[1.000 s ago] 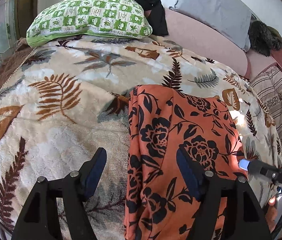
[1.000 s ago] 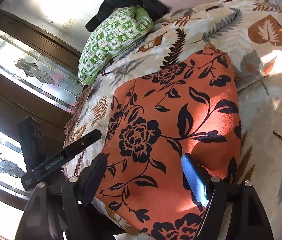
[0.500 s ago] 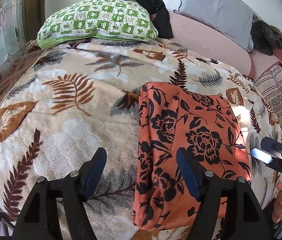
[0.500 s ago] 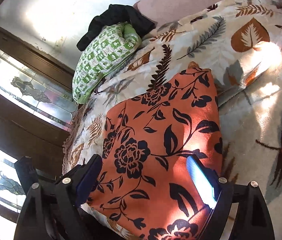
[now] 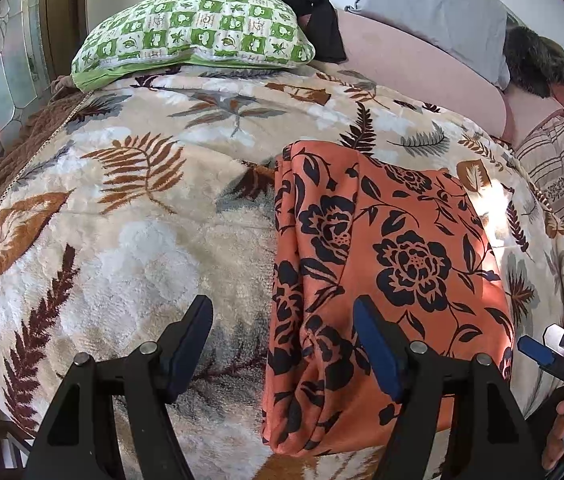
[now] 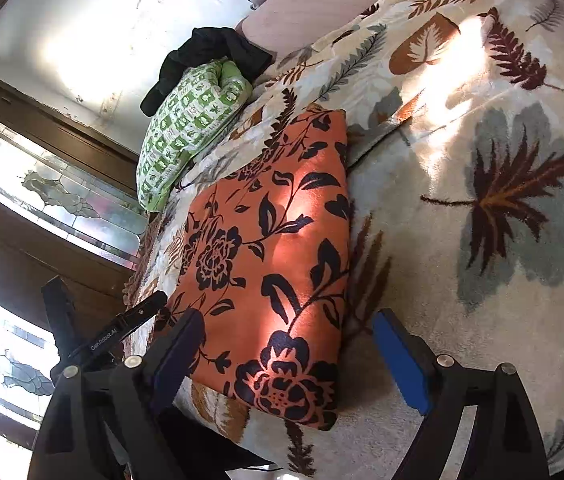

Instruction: Fold small clothes

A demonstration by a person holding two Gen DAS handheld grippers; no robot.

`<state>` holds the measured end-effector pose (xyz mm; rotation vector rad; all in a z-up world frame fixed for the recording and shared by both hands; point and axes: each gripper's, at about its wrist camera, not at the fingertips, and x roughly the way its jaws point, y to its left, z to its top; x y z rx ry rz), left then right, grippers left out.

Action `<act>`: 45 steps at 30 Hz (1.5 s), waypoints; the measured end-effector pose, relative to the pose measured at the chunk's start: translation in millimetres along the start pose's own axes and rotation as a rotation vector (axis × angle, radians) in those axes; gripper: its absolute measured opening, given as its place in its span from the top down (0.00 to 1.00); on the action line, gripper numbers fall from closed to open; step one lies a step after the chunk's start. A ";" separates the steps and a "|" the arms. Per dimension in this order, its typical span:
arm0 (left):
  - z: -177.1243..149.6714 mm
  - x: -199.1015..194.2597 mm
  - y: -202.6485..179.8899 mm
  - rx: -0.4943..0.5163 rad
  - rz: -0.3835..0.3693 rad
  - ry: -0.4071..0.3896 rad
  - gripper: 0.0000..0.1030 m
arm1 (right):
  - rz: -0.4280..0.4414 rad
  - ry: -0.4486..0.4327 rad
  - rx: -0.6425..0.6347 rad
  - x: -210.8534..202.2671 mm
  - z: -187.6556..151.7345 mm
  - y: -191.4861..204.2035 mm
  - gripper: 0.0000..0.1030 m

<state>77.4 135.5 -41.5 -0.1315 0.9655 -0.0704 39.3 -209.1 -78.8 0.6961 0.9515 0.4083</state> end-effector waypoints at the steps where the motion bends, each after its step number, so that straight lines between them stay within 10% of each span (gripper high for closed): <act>1: -0.5 -0.3 -0.3 0.001 0.001 -0.001 0.29 | 0.003 0.000 0.007 0.0 -0.2 -2.1 0.14; 28: -3.7 14.4 -6.2 0.017 0.050 0.043 0.21 | 0.011 -0.005 0.073 4.6 1.6 -33.2 0.12; 45: 20.5 51.2 3.1 -0.074 -0.179 0.114 0.16 | 0.049 0.089 0.108 54.8 62.1 -27.1 0.02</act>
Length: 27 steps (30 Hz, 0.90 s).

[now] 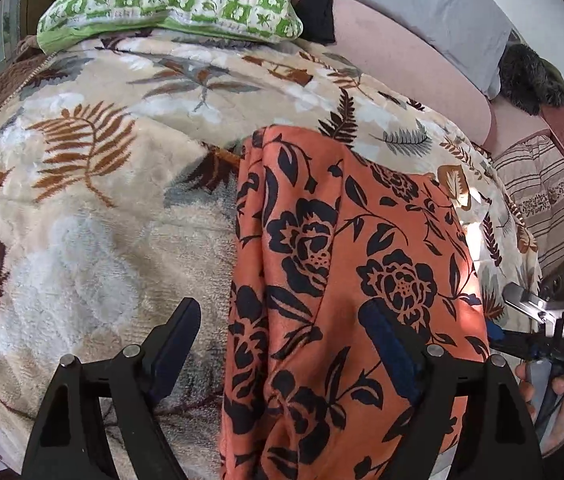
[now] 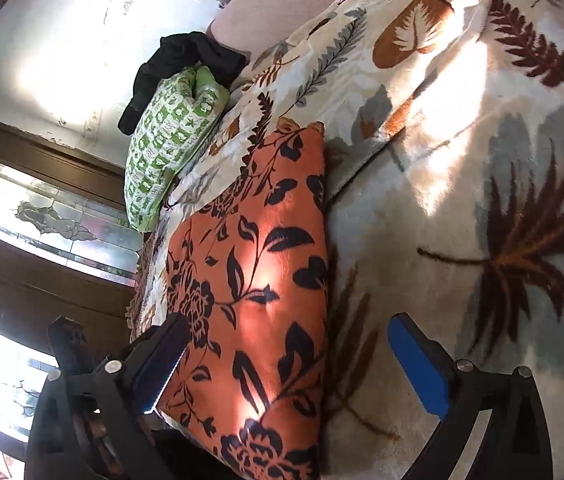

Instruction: Fold small clothes

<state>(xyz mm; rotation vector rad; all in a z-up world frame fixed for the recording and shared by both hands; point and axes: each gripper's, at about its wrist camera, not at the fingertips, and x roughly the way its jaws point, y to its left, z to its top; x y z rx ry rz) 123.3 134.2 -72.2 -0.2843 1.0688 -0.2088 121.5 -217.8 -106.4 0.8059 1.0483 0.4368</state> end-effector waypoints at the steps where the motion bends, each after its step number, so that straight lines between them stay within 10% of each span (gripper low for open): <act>1: -0.3 11.2 1.0 -0.005 0.002 0.045 0.15 | -0.008 0.035 0.022 12.3 4.7 -3.3 0.02; 4: -4.4 21.4 -1.5 0.030 -0.009 0.046 0.12 | -0.030 0.064 -0.049 32.3 11.2 8.6 0.02; 6: -4.2 22.1 -4.0 0.044 -0.037 0.059 0.29 | -0.017 0.150 -0.093 46.3 9.8 22.3 0.41; 9: -0.8 17.9 -5.5 0.015 -0.096 0.065 0.58 | -0.088 0.144 -0.168 50.4 7.0 35.5 0.61; 18: 30.5 -21.4 -77.0 0.096 -0.159 -0.122 0.66 | -0.090 0.001 -0.364 -19.3 39.4 83.9 0.66; 27: 67.5 20.9 -159.4 0.167 -0.176 -0.142 0.66 | -0.060 -0.089 -0.354 -83.5 110.3 36.6 0.66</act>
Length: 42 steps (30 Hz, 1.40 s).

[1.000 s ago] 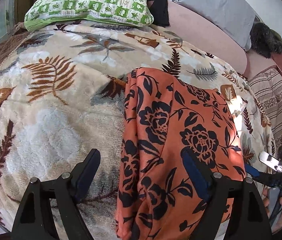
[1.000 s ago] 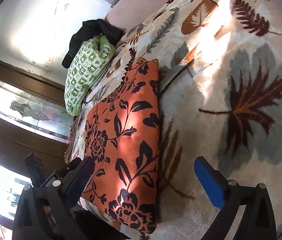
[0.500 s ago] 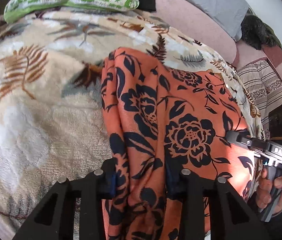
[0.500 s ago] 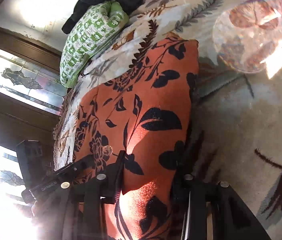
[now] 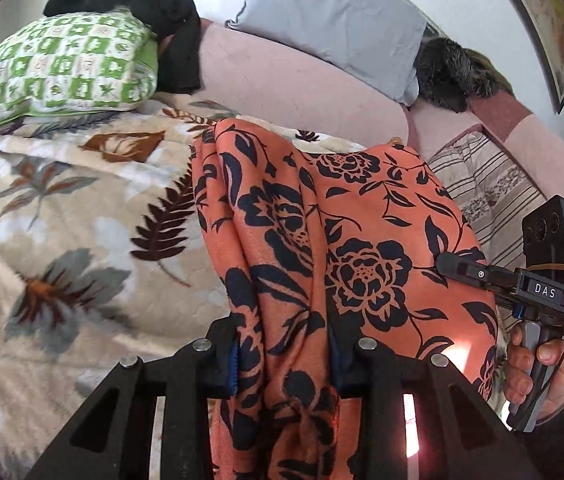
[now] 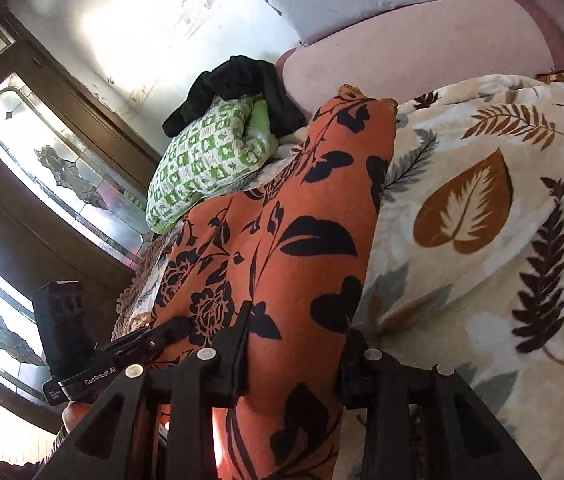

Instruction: Fold small clothes

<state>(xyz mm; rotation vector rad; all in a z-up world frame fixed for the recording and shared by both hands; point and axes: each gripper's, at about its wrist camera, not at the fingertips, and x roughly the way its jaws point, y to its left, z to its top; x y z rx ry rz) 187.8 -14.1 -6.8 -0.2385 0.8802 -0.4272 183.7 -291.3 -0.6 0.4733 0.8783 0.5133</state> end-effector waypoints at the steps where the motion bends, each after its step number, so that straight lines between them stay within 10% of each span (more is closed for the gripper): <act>1: -0.7 9.8 -3.7 -0.001 0.006 0.008 0.66 | 0.008 0.004 0.001 1.8 2.9 -11.0 0.66; 6: -15.5 64.1 -7.6 0.004 0.073 0.093 0.62 | -0.029 0.072 0.131 35.1 -1.9 -90.9 0.60; 9: -25.4 76.5 1.4 -0.030 0.092 0.140 0.46 | -0.141 0.084 0.183 42.6 -14.5 -113.5 0.36; 15: -21.7 31.7 12.4 -0.014 0.149 0.048 0.34 | -0.203 -0.067 0.093 -4.0 -7.7 -77.0 0.30; 20: -28.5 31.4 14.7 0.020 0.226 0.067 0.33 | -0.024 -0.081 0.054 -12.5 -12.6 -35.2 0.19; 25: -32.4 28.1 11.7 0.015 0.235 0.079 0.32 | -0.165 0.102 0.083 39.4 -36.8 -40.9 0.19; 33: -28.0 25.9 5.2 0.045 0.247 0.068 0.28 | -0.203 -0.052 -0.015 6.8 -7.9 -7.4 0.19; 42: -33.2 49.7 9.4 0.086 0.282 0.114 0.21 | -0.231 -0.009 0.197 44.8 3.3 -77.4 0.16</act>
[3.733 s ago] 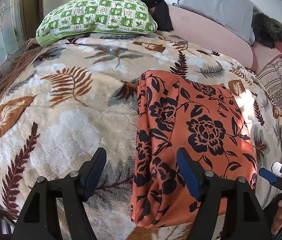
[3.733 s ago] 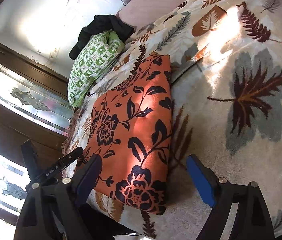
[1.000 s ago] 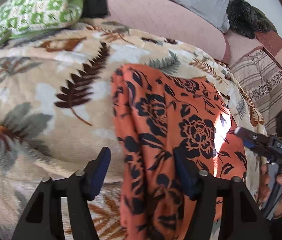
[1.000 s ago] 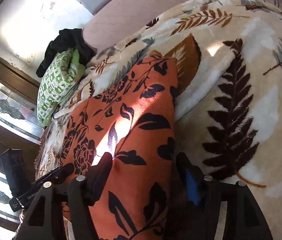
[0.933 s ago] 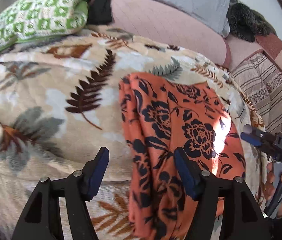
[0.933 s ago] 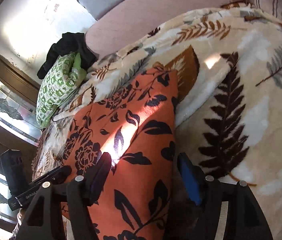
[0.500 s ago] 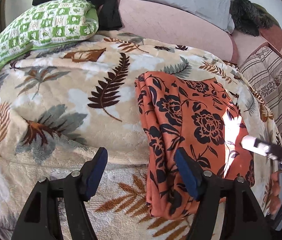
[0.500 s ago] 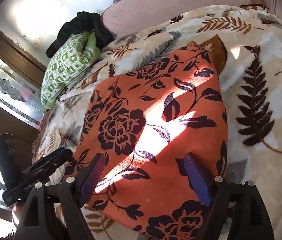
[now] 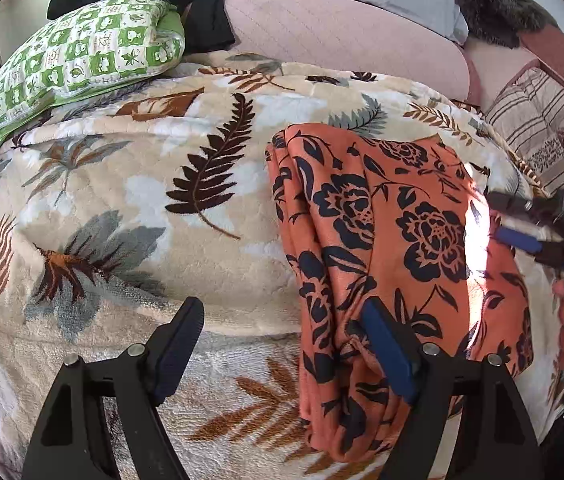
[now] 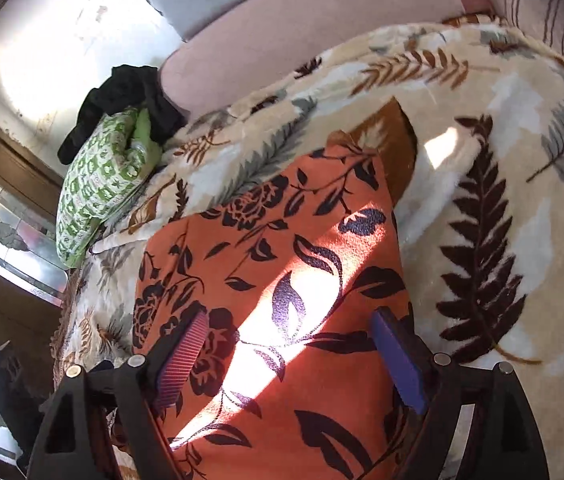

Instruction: Fold small clothes

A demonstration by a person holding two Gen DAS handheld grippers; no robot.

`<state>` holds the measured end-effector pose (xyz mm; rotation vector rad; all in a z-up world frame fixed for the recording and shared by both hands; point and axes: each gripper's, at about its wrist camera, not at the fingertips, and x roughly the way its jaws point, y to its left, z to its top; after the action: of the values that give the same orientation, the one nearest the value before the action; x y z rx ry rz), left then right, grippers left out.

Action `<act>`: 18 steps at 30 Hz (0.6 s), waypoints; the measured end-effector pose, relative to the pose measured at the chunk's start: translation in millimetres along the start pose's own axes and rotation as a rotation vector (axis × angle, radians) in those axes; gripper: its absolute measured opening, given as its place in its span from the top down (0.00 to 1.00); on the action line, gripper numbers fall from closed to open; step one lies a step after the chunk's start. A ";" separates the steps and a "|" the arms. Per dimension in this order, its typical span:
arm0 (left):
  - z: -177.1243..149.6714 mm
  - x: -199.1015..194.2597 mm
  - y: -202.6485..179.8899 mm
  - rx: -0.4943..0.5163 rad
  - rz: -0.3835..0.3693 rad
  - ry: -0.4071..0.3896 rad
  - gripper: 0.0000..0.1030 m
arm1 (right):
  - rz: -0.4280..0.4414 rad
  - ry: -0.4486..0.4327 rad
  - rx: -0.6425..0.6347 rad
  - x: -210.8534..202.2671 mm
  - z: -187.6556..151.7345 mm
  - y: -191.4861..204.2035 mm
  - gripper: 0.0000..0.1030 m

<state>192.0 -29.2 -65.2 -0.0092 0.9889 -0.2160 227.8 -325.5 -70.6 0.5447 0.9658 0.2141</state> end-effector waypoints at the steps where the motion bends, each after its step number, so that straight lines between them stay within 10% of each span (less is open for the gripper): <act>1: 0.7 -1.0 1.4 -0.004 0.000 -0.001 0.21 | 0.010 -0.012 -0.004 -4.4 2.5 3.1 0.16; 10: -5.7 -19.9 -2.5 -0.002 -0.004 -0.018 0.21 | -0.082 0.004 -0.061 16.7 10.3 9.4 0.09; 18: -42.7 -87.8 -10.6 0.004 0.089 -0.123 0.11 | -0.136 -0.148 -0.255 -91.8 -62.4 64.1 0.00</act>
<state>108.1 -19.5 -15.0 0.0247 0.8645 -0.1339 129.0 -287.3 1.6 0.2560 0.8131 0.1696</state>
